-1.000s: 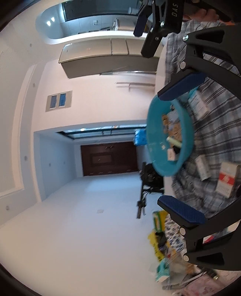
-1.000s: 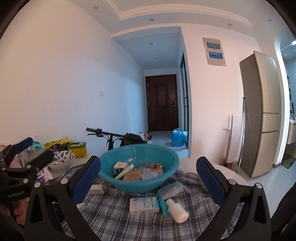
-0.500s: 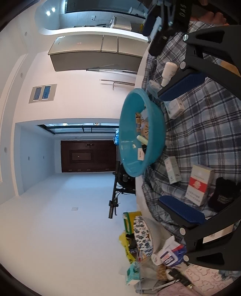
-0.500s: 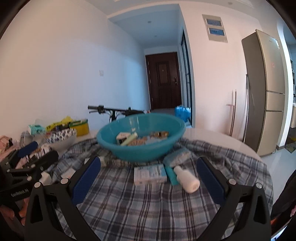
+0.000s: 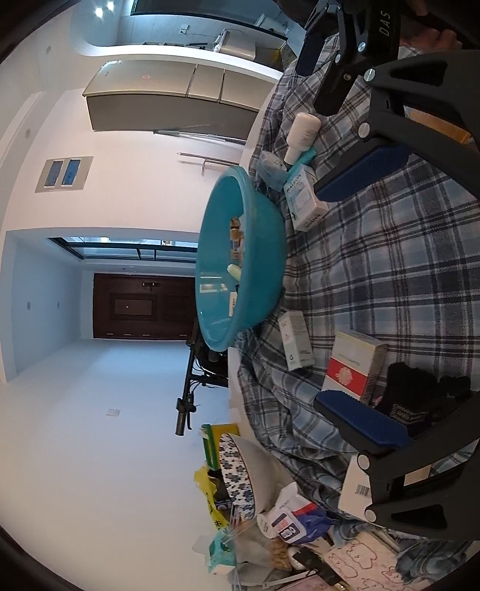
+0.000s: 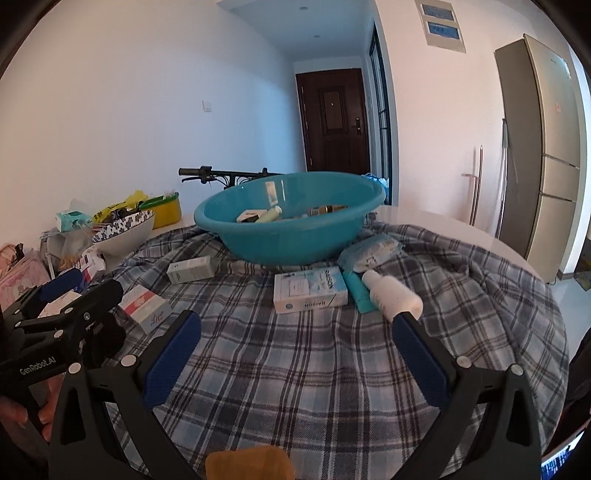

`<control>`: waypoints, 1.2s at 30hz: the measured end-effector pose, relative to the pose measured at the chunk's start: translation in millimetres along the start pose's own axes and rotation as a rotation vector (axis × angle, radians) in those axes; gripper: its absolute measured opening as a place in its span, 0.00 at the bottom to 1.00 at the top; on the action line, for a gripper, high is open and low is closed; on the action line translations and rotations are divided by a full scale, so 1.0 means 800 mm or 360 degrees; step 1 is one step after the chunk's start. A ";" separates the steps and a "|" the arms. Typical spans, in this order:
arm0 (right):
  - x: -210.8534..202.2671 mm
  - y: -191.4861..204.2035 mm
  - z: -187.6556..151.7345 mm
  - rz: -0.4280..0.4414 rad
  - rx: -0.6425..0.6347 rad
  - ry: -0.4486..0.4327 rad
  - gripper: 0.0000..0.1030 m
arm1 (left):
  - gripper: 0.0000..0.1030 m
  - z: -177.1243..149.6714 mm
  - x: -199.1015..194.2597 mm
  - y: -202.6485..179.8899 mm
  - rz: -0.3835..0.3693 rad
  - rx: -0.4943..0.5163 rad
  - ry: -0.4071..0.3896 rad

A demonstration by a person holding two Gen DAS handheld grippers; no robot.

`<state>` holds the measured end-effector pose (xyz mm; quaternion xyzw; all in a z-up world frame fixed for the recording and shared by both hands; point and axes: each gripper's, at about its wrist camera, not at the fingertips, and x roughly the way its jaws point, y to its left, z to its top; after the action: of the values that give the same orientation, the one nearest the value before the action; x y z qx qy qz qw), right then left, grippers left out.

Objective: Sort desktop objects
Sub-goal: 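Move both grippers toward the black glove and orange soap box on the cloth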

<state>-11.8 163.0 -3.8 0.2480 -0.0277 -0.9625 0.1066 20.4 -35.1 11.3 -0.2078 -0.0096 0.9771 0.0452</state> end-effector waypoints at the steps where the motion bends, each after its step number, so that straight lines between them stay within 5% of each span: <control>1: 0.001 -0.001 -0.002 -0.0005 0.0007 0.0003 1.00 | 1.00 -0.001 0.001 0.000 0.0000 -0.0004 0.0008; 25: 0.020 0.014 -0.019 0.0075 0.0018 0.0100 0.97 | 1.00 -0.023 0.025 0.001 0.0021 0.0007 0.0116; 36: 0.026 0.023 -0.026 0.0145 -0.0016 0.0141 0.81 | 0.78 -0.028 0.033 0.011 0.0016 -0.0041 0.0181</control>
<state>-16.0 140.3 -29.6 0.2883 -0.0295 -0.9448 0.1526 5.0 -41.3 -20.2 -0.2638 -0.0187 0.9636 0.0381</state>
